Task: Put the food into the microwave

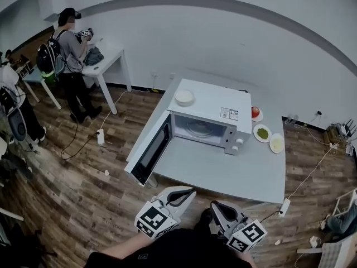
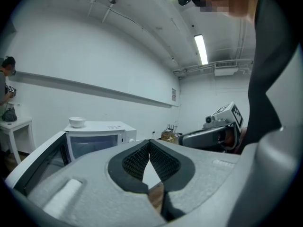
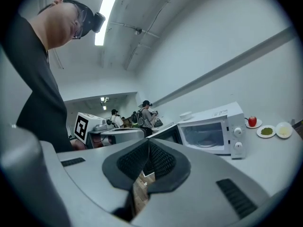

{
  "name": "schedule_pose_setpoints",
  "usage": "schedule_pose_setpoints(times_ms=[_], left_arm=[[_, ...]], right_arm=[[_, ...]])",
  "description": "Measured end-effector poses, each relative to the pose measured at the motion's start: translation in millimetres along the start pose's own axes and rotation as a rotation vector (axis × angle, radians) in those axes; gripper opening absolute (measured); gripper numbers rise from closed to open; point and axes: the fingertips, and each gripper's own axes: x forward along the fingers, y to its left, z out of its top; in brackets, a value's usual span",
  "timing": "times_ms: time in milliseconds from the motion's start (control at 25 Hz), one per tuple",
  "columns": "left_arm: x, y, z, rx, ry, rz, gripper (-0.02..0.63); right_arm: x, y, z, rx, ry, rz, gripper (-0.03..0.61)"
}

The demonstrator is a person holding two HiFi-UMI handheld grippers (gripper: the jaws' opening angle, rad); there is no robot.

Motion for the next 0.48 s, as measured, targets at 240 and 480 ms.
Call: schedule_pose_setpoints(times_ms=[240,480], left_arm=[[72.7,35.2,31.5,0.019,-0.023,0.072,0.009],[128.3,63.7,51.4,0.031,-0.017,0.143,0.009]], right_arm=[[12.9,-83.2,33.6,-0.025,-0.007,0.064,0.017],[17.9,-144.9,57.7,-0.021,0.001,0.119,0.017]])
